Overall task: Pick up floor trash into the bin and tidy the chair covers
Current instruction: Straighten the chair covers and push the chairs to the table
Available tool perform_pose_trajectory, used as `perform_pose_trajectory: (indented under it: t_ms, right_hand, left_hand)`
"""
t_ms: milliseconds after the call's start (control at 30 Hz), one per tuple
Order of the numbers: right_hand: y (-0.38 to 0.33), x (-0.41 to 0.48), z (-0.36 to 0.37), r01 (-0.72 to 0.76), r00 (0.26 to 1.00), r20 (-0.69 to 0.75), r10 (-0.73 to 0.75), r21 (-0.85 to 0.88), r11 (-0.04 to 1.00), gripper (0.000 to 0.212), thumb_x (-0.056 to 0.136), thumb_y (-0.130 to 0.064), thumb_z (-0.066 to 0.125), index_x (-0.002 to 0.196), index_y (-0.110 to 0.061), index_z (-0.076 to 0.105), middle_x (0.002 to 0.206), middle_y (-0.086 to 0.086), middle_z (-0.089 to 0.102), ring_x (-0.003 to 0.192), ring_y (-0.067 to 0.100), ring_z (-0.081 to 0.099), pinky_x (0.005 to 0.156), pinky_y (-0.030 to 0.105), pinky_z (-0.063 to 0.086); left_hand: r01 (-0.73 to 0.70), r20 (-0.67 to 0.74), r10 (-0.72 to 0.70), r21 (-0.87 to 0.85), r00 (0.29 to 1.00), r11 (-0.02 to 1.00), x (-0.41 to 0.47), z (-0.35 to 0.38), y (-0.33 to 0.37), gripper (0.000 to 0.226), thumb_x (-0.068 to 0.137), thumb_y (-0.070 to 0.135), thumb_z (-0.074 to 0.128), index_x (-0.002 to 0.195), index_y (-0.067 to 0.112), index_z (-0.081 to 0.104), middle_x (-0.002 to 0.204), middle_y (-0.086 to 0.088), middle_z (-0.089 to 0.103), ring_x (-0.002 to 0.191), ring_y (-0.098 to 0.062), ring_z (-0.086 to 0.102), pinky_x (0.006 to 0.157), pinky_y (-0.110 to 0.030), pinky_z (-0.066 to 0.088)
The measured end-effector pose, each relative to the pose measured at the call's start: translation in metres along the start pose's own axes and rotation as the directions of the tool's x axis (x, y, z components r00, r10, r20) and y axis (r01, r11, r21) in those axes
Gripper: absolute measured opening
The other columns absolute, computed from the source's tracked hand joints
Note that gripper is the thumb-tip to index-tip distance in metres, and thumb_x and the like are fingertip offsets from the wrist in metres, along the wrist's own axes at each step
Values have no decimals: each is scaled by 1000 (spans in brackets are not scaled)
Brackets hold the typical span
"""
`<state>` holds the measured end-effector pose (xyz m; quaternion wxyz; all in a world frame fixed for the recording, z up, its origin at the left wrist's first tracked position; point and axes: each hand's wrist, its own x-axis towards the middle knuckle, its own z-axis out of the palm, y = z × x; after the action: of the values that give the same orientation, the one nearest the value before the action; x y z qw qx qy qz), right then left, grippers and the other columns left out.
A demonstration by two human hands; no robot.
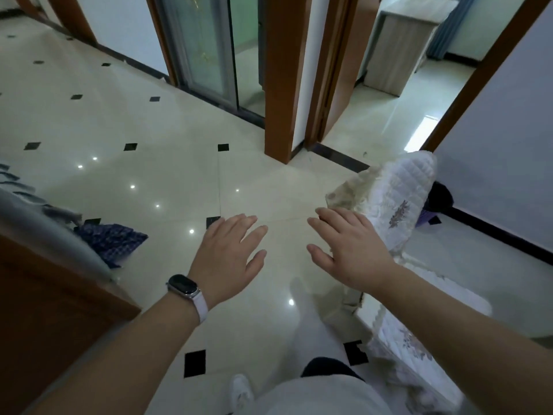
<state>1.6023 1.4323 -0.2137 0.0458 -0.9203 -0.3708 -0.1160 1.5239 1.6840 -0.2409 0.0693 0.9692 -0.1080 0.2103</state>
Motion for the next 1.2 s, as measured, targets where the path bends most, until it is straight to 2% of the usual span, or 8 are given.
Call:
perform_pose_trajectory:
  t_ms: [133,333,600,767,967,1200]
  right_hand:
    - [8,29,17,-35,999,-5,35,-25,999,49,93,-49,47,125,-16,62,133,8,59,123,30,53,100,45,42]
    - [60,88,51,-148,989,28,148,-13,989,50,93,-49,46,126,-16,62,134,8,59,123,30,53,99,45,42]
    - [169,184,95,-284,958,43,282,51,957,51,94,-51,39,126,-18,62,134,8,59,123,30,53,100,44,41]
    - [251,188,90,-410,912,26,409,27,912,49,94,-50,42,125,-18,62,134,7,59,123,29,53,101,45,42]
    - [309,146,76,-634,774,-3,634,-18,773,48,91,-49,44,120,-16,65,130,8,61,120,30,55,99,44,43]
    - [313,109,74,-830,558,-44,829,-28,557,47,89,-50,47,118,-16,64,127,7,62,118,30,55,99,43,42]
  left_hand:
    - [-39,26,40,-55,999,998,33,16,-33,41,91,38,50,122,16,66,128,-8,62,122,-30,56,104,-48,38]
    - [-81,78,88,-84,993,993,109,62,-69,40,91,37,52,122,17,66,128,-7,62,122,-30,56,104,-49,39]
    - [-202,162,208,-57,965,978,269,114,-99,41,92,37,50,123,16,66,128,-8,63,121,-30,56,102,-48,42]
    - [-336,150,347,-96,926,937,376,150,-74,41,92,36,52,124,16,65,129,-9,62,122,-30,56,101,-49,43]
    - [-530,162,568,-229,807,817,457,197,-3,41,92,38,51,124,16,64,128,-8,62,121,-29,54,100,-48,44]
    - [-746,102,821,-367,561,555,514,247,79,43,92,40,48,123,17,65,129,-8,62,120,-29,56,101,-43,36]
